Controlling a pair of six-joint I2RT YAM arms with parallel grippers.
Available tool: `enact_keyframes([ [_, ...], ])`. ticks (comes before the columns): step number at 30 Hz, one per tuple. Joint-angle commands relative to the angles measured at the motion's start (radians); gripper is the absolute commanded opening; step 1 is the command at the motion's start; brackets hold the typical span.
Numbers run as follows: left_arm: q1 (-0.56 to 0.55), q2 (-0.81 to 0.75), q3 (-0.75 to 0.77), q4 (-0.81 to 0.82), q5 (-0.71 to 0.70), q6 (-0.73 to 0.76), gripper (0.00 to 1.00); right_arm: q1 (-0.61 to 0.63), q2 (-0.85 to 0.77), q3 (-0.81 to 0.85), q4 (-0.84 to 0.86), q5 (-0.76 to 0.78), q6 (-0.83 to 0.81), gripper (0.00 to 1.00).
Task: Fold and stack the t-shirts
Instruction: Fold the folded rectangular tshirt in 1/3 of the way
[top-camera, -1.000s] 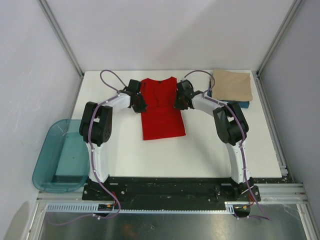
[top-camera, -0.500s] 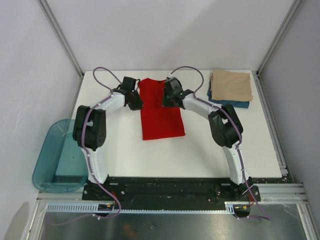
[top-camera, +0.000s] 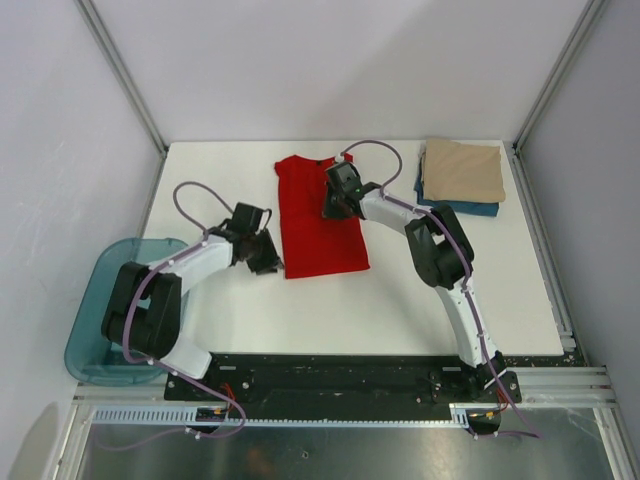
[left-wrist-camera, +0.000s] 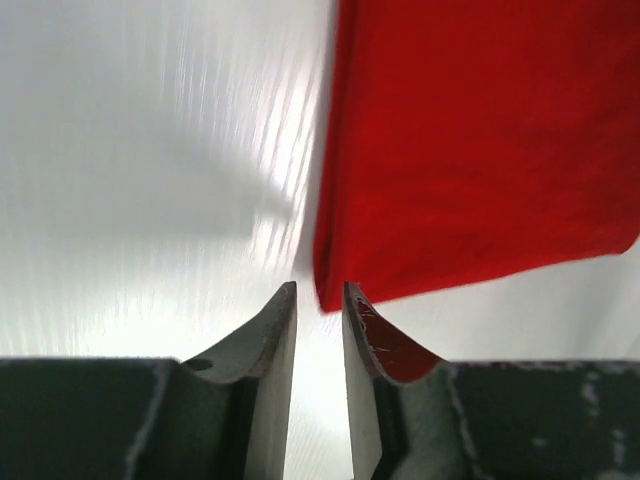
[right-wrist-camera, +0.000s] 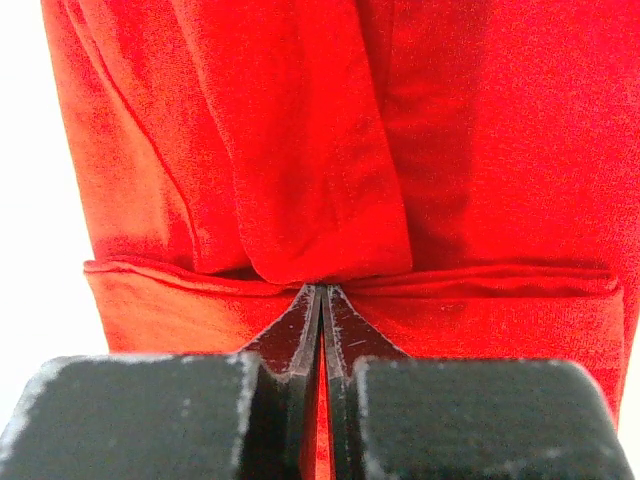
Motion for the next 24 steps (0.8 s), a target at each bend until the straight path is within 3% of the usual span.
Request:
enact_keyframes([
  [1, -0.022, -0.077, -0.103, 0.070, 0.053, -0.037, 0.30, 0.013, -0.034, 0.051, -0.045, 0.001, 0.023, 0.05],
  [9, -0.031, -0.054, -0.167, 0.162, 0.115, -0.088, 0.31, 0.002, -0.175, 0.037, -0.134, 0.027, 0.045, 0.10],
  [24, -0.033, -0.072, -0.206, 0.199, 0.050, -0.147, 0.34, -0.066, -0.505, -0.464, -0.174, 0.038, 0.032, 0.19],
])
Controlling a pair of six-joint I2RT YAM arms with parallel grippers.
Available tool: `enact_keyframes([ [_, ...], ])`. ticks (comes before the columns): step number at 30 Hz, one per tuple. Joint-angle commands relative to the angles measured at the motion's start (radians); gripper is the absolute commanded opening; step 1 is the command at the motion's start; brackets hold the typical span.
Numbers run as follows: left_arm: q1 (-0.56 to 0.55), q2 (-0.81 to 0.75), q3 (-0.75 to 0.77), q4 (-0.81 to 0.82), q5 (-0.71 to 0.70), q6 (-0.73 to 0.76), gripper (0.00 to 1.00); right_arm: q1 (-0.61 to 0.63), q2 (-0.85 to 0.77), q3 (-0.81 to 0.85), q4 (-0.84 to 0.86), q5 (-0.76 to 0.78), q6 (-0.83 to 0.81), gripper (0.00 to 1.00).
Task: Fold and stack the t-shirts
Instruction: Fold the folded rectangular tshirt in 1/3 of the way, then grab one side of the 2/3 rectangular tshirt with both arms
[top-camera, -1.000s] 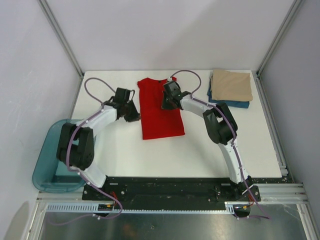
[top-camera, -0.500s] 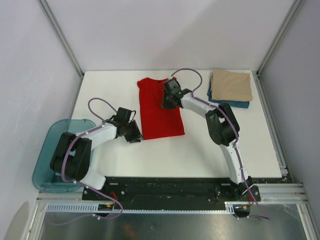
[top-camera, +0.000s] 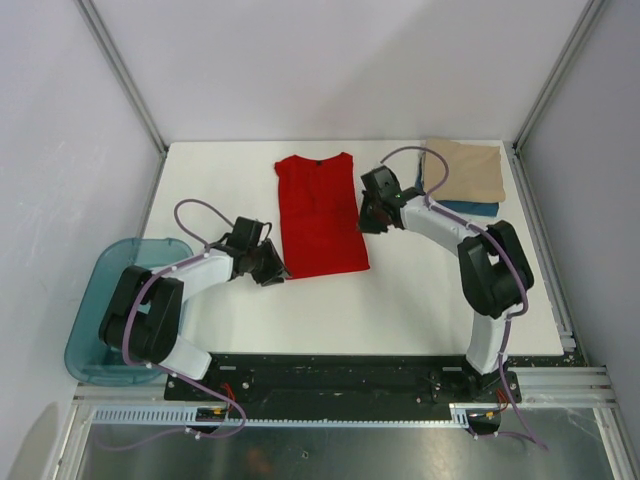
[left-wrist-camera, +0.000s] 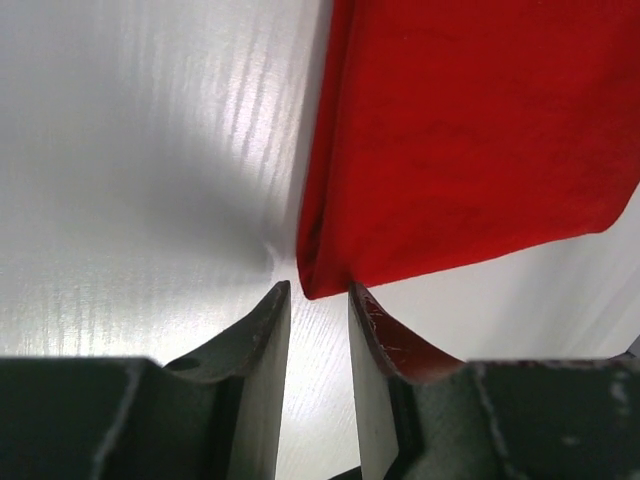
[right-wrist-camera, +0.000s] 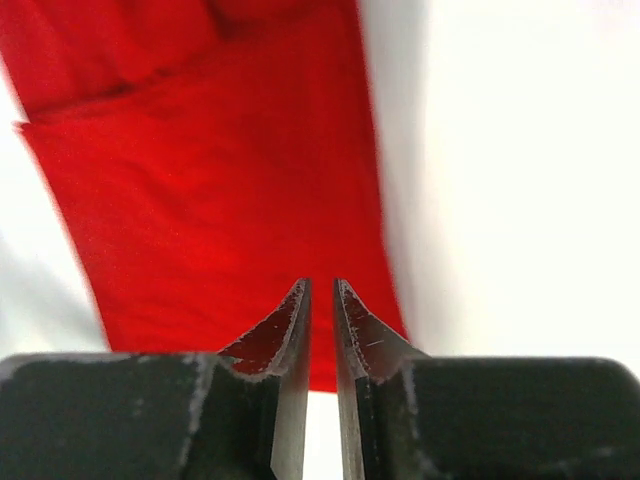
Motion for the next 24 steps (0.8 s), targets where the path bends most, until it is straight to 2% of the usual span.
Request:
enact_keyframes([
  [1, -0.005, -0.021, -0.016, 0.038, -0.050, -0.035, 0.34, -0.007, -0.089, -0.113, -0.038, 0.021, -0.014, 0.20],
  [5, -0.006, 0.006, -0.011, 0.048, -0.060, -0.042, 0.33, 0.000, -0.133, -0.197, -0.020, 0.015, -0.014, 0.25],
  [24, -0.029, 0.054, -0.004, 0.055, -0.079, -0.060, 0.17, 0.031, -0.219, -0.389, 0.053, -0.008, 0.028, 0.33],
])
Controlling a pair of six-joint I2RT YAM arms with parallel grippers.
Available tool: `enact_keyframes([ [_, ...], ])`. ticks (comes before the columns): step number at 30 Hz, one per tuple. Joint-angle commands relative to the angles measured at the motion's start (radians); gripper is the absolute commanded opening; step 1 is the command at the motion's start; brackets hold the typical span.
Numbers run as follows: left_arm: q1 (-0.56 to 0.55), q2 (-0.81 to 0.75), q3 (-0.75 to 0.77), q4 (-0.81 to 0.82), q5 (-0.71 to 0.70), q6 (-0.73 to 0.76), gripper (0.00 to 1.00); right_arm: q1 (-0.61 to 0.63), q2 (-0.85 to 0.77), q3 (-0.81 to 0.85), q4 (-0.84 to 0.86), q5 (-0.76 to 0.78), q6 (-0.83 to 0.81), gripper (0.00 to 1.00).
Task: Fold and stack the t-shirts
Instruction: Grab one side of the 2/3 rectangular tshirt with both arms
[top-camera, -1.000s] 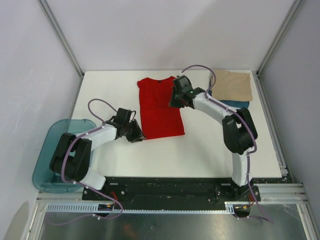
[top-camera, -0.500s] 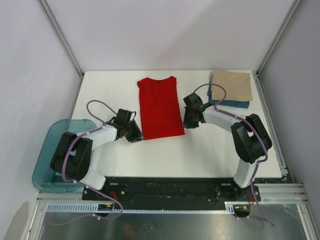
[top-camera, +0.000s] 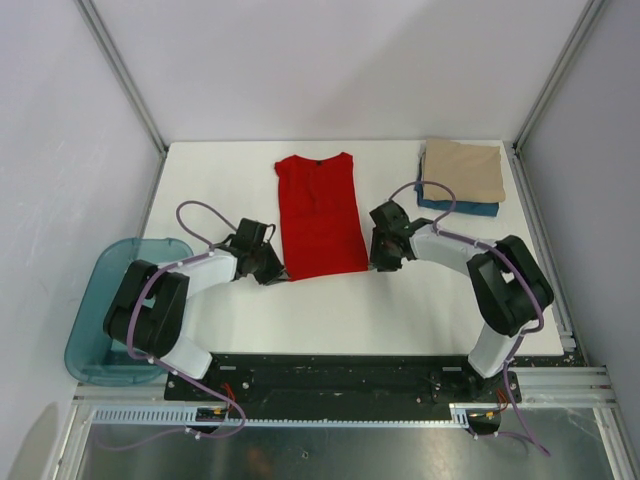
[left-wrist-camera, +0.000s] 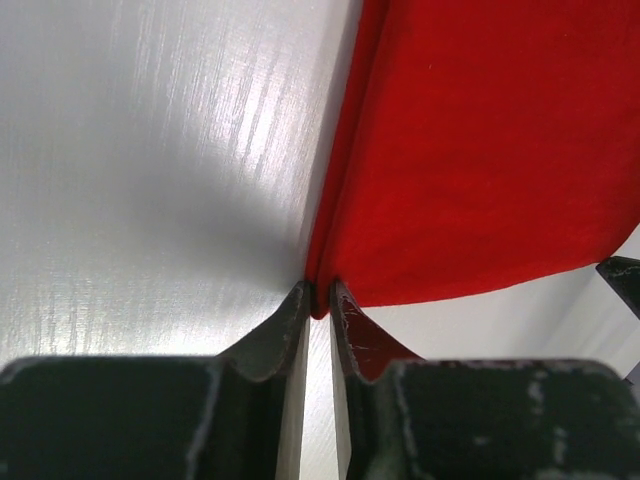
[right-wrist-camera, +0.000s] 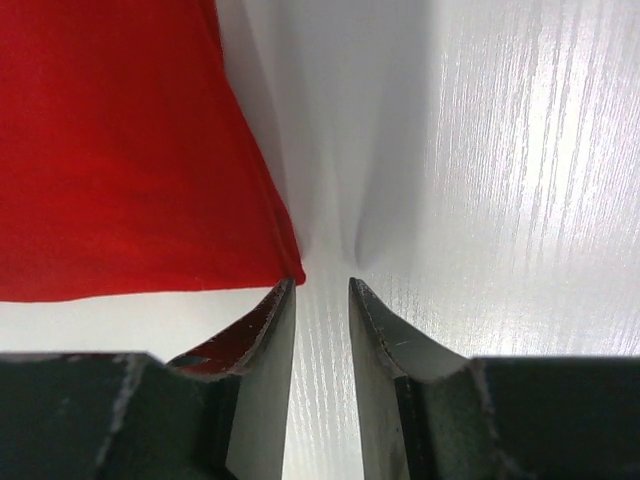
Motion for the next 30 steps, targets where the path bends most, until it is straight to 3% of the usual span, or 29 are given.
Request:
enact_keyframes([
  [1, -0.012, 0.015, 0.006, 0.012, -0.019, -0.007, 0.16, 0.011, -0.070, -0.023, 0.047, -0.002, 0.028, 0.33],
  [10, -0.014, 0.022, 0.009, 0.013, -0.015, -0.004, 0.10, 0.019, -0.136, -0.070, 0.089, 0.028, 0.049, 0.37],
  [30, -0.019, 0.027, 0.003, 0.011, -0.001, 0.002, 0.02, 0.024, 0.006, -0.074, 0.173, 0.002, 0.058, 0.38],
])
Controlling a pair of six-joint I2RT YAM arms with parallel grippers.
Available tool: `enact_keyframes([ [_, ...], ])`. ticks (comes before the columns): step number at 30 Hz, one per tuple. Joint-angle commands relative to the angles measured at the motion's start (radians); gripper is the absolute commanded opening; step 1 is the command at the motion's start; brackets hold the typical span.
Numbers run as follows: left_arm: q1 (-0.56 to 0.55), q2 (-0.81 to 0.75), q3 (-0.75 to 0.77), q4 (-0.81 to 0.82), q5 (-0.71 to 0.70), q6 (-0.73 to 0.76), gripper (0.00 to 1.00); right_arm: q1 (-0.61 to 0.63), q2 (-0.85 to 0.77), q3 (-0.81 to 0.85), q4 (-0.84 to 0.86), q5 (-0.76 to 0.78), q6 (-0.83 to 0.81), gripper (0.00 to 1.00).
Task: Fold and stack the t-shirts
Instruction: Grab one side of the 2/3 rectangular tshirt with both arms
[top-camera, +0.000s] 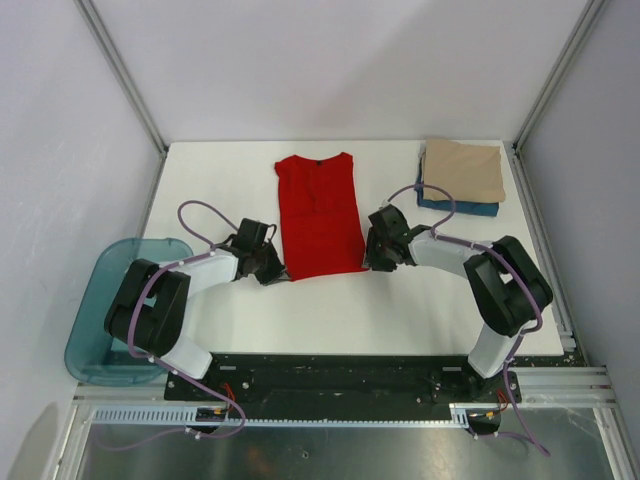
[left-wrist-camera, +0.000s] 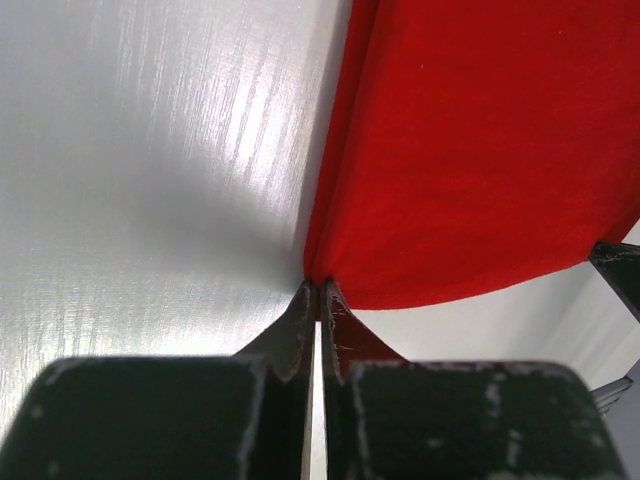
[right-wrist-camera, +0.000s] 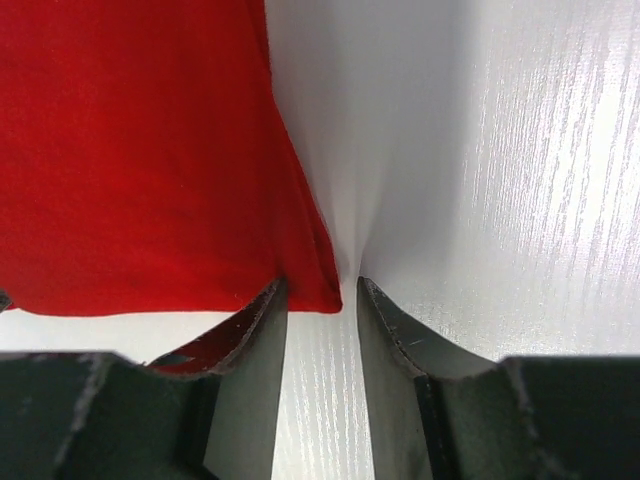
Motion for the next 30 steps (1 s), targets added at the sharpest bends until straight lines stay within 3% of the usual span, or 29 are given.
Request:
enact_keyframes([
  [1, -0.012, 0.018, 0.002, -0.003, -0.002, 0.003, 0.01, 0.009, 0.015, -0.005, 0.020, 0.012, 0.017, 0.35],
  [6, -0.015, 0.009, -0.006, -0.012, 0.016, 0.015, 0.00, 0.012, 0.000, -0.006, -0.007, 0.012, 0.027, 0.08],
  [8, -0.021, -0.009, -0.015, -0.034, 0.032, 0.019, 0.00, 0.015, -0.025, -0.008, -0.036, 0.021, 0.027, 0.02],
  [18, -0.072, -0.248, -0.194, -0.170, 0.074, -0.003, 0.00, 0.111, -0.208, -0.150, -0.109, -0.032, 0.116, 0.00],
  [25, -0.122, -0.409, -0.280, -0.240, 0.094, -0.034, 0.00, 0.331, -0.290, -0.232, -0.150, 0.012, 0.247, 0.00],
  [30, -0.130, -0.475, -0.304, -0.281, 0.092, -0.032, 0.00, 0.409, -0.325, -0.243, -0.192, 0.060, 0.294, 0.00],
])
